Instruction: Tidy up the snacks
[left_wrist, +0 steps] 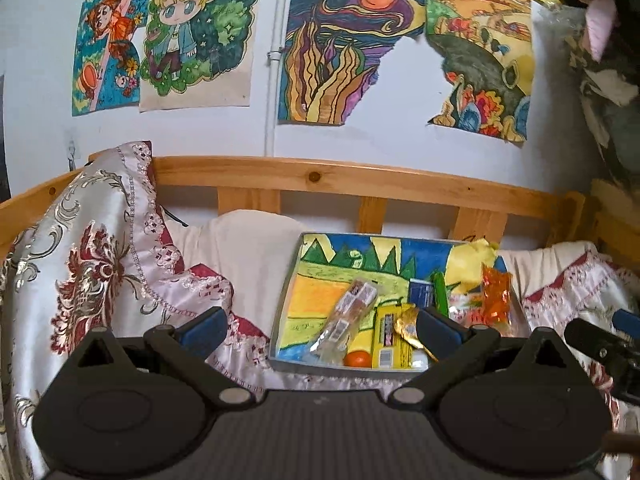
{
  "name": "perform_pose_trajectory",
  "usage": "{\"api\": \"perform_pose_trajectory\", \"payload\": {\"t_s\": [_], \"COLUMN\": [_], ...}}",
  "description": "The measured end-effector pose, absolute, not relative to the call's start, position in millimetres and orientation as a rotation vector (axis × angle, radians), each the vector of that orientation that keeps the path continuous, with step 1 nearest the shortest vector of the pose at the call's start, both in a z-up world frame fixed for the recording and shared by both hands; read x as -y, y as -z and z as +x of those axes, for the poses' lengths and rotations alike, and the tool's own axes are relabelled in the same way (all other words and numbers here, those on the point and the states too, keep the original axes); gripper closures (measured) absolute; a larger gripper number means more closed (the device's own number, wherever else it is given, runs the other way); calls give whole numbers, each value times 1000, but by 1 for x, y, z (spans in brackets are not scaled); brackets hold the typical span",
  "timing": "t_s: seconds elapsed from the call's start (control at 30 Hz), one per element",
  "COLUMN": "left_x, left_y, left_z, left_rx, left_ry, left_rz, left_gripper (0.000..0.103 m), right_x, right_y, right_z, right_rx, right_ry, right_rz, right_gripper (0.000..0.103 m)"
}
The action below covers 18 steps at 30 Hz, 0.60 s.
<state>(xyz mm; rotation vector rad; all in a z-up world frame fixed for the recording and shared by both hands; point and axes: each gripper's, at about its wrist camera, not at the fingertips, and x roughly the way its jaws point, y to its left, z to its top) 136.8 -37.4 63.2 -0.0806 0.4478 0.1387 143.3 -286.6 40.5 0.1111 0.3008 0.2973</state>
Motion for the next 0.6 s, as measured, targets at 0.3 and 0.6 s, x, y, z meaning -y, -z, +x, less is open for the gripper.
{"api": "perform_pose_trajectory", "payload": {"t_s": [0.3, 0.6], "left_x": [39, 30], "left_y": [-51, -39], "left_z": [105, 81], "left_rx": [-435, -433], "left_ry": [-140, -129], "left_rz": [-78, -79], "left_gripper": [1, 1], "right_x": [290, 291], "right_y": [-35, -25], "right_z": [120, 87], "right_rx": [-300, -322], "right_ry": [-272, -269], "right_rz": [94, 81], "right_gripper": [1, 1]}}
